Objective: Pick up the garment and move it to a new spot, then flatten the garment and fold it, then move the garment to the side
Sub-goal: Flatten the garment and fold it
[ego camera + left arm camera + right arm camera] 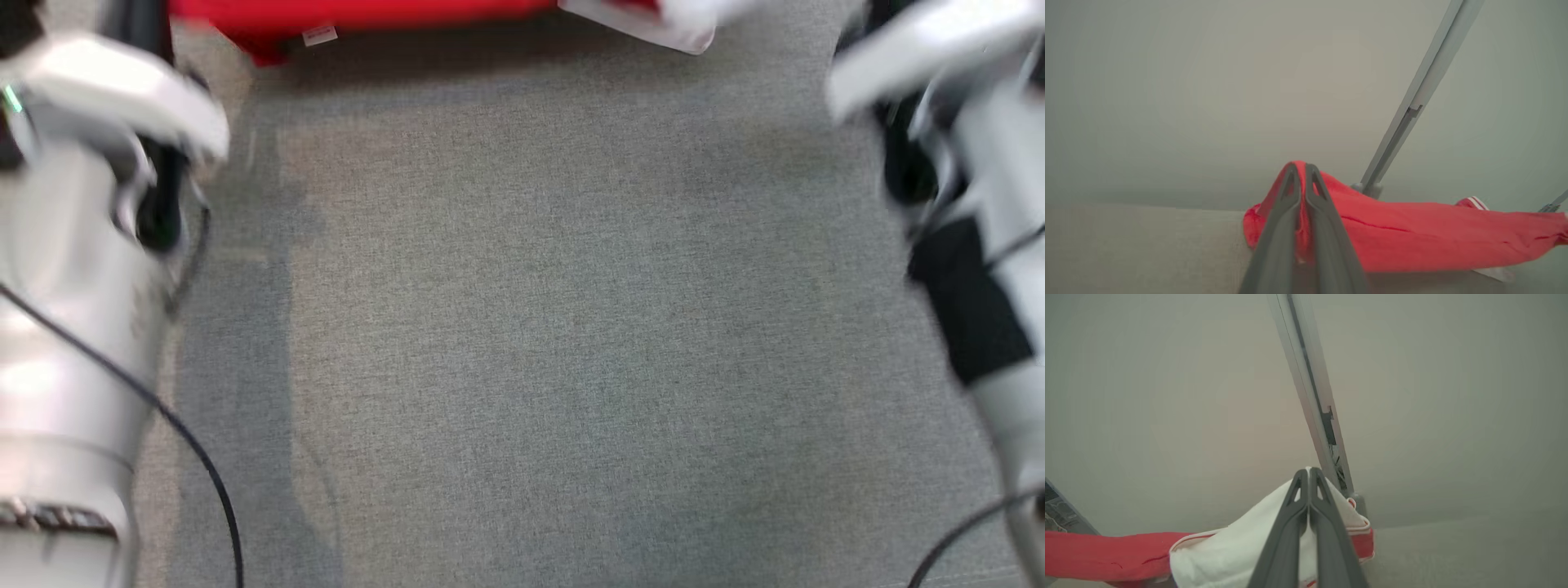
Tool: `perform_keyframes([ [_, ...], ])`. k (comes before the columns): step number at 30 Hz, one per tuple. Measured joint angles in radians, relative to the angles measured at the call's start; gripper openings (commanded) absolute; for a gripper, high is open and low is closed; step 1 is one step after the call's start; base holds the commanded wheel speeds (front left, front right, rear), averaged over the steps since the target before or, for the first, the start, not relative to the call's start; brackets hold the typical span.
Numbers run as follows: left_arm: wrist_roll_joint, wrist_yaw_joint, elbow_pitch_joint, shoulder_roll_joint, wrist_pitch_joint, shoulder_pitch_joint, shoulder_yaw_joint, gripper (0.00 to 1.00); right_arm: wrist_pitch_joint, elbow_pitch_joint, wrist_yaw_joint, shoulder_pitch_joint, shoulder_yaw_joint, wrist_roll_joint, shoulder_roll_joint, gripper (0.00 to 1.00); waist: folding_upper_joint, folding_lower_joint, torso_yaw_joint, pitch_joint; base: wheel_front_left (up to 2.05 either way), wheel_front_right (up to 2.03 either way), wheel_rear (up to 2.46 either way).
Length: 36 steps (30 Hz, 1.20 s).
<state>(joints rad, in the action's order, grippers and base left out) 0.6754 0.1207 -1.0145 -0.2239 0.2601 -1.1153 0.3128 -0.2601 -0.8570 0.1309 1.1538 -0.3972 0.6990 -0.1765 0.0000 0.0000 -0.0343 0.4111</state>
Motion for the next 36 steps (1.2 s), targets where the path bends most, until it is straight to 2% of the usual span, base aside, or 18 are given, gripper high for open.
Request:
perform_keyframes([
  [7,-0.008,0.003,0.067,0.032,0.002,0.257,-0.077,0.0,0.0,0.048,0.0,-0.304,-0.015,0.1,0.005,0.0,0.0,0.0,0.0,-0.028,0.0,0.0,0.0],
  [13,-0.031,0.006,0.151,0.036,0.002,0.462,-0.13,0.0,0.0,0.162,0.0,-0.532,-0.01,0.15,-0.007,0.0,0.0,0.0,-0.001,-0.08,0.0,0.0,0.0],
  [22,-0.058,-0.002,0.338,-0.014,-0.006,0.754,-0.154,0.0,0.025,0.371,0.0,-0.835,0.005,0.227,-0.079,0.0,0.0,0.0,-0.006,-0.188,0.0,0.0,0.0],
  [25,-0.058,-0.035,0.455,-0.037,-0.054,0.848,-0.153,0.0,0.073,0.463,0.0,-0.926,0.036,0.232,-0.103,0.0,0.0,0.0,-0.006,-0.227,0.0,0.0,0.0],
  [29,-0.054,-0.105,0.675,-0.058,-0.152,0.995,-0.152,0.0,0.162,0.596,0.0,-1.054,0.1,0.21,-0.124,0.0,0.0,0.0,-0.004,-0.274,0.0,0.0,0.0],
  [33,-0.047,-0.195,0.903,-0.078,-0.252,1.148,-0.158,0.0,0.273,0.743,0.0,-1.19,0.196,0.159,-0.11,0.0,0.0,0.0,-0.001,-0.309,0.0,0.0,0.0],
  [36,-0.043,-0.259,1.047,-0.087,-0.311,1.259,-0.169,0.0,0.37,0.855,0.0,-1.296,0.277,0.109,-0.077,0.0,0.0,0.0,0.0,-0.327,0.0,0.0,0.0],
])
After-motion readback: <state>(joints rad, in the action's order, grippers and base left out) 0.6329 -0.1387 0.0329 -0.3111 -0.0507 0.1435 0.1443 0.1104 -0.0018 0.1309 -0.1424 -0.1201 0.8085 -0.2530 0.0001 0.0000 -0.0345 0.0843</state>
